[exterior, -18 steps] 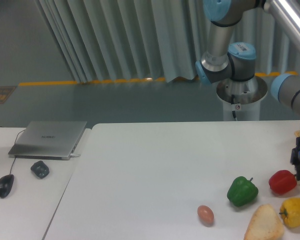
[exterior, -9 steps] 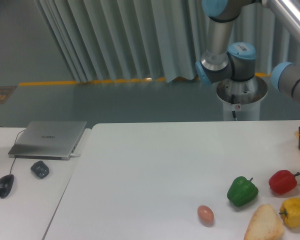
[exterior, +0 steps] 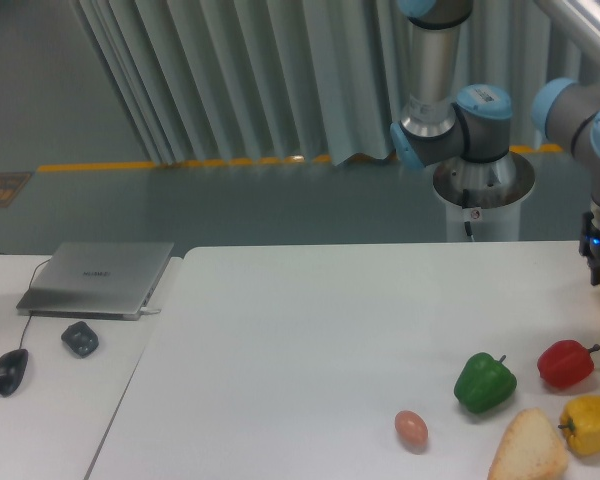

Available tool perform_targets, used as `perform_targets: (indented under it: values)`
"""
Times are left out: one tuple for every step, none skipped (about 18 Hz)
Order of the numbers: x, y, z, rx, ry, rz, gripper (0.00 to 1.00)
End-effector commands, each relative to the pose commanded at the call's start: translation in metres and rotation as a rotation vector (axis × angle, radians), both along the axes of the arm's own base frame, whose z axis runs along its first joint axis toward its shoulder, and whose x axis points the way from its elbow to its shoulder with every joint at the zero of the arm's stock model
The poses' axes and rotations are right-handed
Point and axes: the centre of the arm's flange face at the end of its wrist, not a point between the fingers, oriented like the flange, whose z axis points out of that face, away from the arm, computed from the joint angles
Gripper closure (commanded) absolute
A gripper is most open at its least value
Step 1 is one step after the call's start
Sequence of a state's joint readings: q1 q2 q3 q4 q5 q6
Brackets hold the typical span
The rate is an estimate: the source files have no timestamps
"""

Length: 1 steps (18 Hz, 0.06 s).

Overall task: Place the yellow pepper on the table
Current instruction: 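Lift the open gripper up away from the yellow pepper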

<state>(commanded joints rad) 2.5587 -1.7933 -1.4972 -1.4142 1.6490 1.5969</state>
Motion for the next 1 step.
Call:
perform_targets:
  values:
    - [0.0028,-0.0017,0.0019,-0.005,-0.01,0.002,0.0]
